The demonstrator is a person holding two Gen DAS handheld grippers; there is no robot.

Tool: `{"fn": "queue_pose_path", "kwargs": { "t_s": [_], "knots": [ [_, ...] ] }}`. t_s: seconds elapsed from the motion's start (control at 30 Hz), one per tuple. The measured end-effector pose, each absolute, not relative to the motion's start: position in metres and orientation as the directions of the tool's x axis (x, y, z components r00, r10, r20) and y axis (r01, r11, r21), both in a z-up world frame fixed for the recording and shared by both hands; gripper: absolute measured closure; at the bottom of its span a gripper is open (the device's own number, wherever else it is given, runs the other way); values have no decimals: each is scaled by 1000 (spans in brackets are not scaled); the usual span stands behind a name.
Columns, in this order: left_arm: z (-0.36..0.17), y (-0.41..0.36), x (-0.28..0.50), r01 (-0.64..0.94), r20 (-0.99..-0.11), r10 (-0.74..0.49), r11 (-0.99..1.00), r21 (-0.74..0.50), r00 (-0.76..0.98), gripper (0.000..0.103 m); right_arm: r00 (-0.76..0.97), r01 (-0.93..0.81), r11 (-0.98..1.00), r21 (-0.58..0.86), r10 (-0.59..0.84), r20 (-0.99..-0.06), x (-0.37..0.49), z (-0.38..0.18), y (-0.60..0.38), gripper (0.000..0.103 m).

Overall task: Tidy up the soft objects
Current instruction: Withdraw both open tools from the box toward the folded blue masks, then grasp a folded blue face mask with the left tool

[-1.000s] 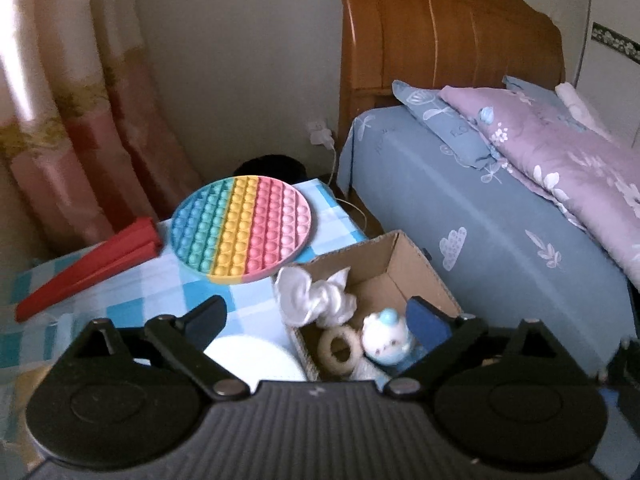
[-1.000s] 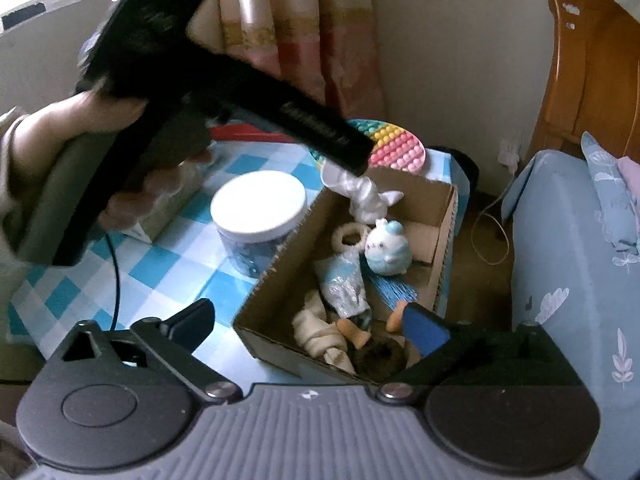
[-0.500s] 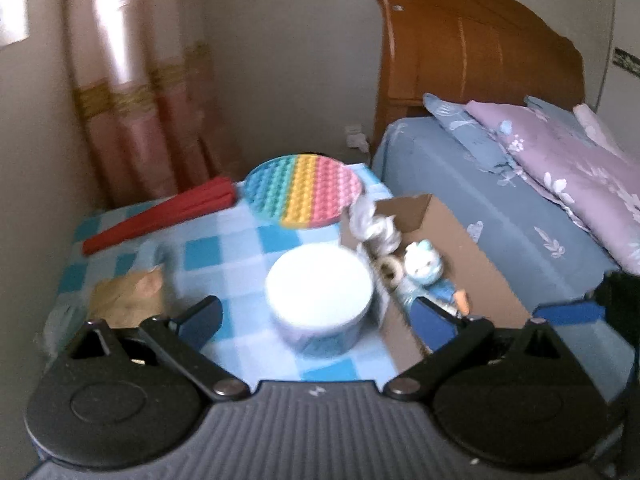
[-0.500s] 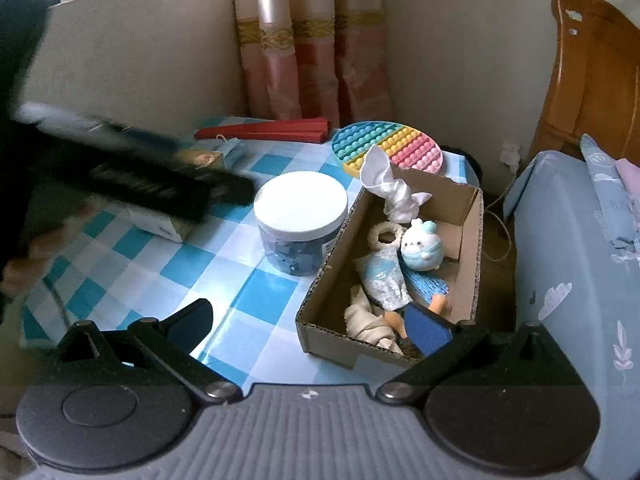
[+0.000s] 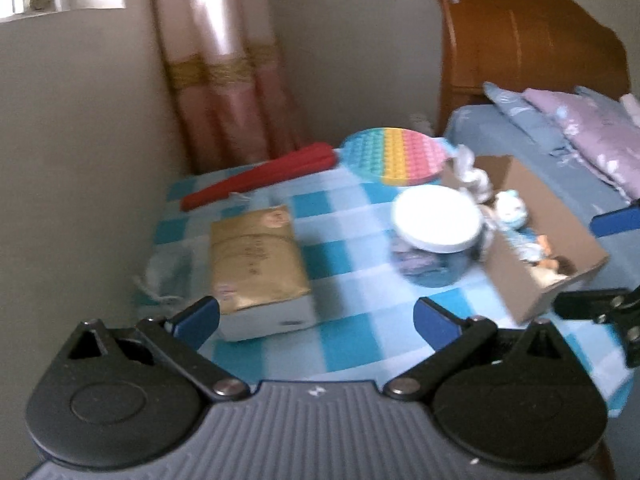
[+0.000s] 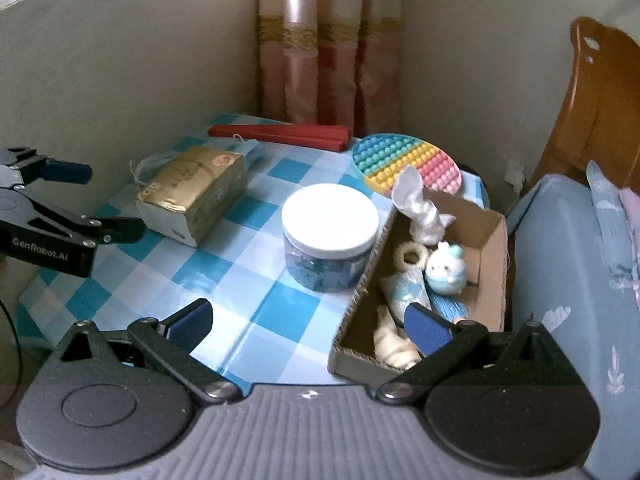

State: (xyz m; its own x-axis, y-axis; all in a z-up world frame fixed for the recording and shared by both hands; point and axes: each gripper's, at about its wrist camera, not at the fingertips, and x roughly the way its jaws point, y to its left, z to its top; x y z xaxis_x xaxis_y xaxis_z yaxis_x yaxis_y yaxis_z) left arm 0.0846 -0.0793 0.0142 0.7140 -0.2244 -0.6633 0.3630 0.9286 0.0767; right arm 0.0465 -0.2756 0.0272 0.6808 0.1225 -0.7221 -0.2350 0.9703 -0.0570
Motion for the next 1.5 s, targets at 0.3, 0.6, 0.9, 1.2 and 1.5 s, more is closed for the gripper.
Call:
{"fn": "queue_pose_path", "kwargs": {
  "t_s": [0.3,0.6,0.9,1.2,1.5],
  "knots": [
    [17,-41,108,268,-650,-159,961,72,743,1,676,-267,962,-58,144,-722,70,31,-255,0],
    [12,-11,163,112,-670,-52,993,47,741,2,653,-308,950,-46,175,-737,102,28,-239,0],
    [-7,5,227,-63,-732,84,996,55,676,22,641,-339,941,-15,219,-736,127,29,-230,0],
    [-36,20,263,-130,-788,77,991,-4,610,31,632,-355,935,-17,227,-741,138,28,-225,0],
    [-59,25,283,-164,-811,111,986,19,574,43,626,-359,933,-14,229,-745,146,27,-222,0]
  ]
}}
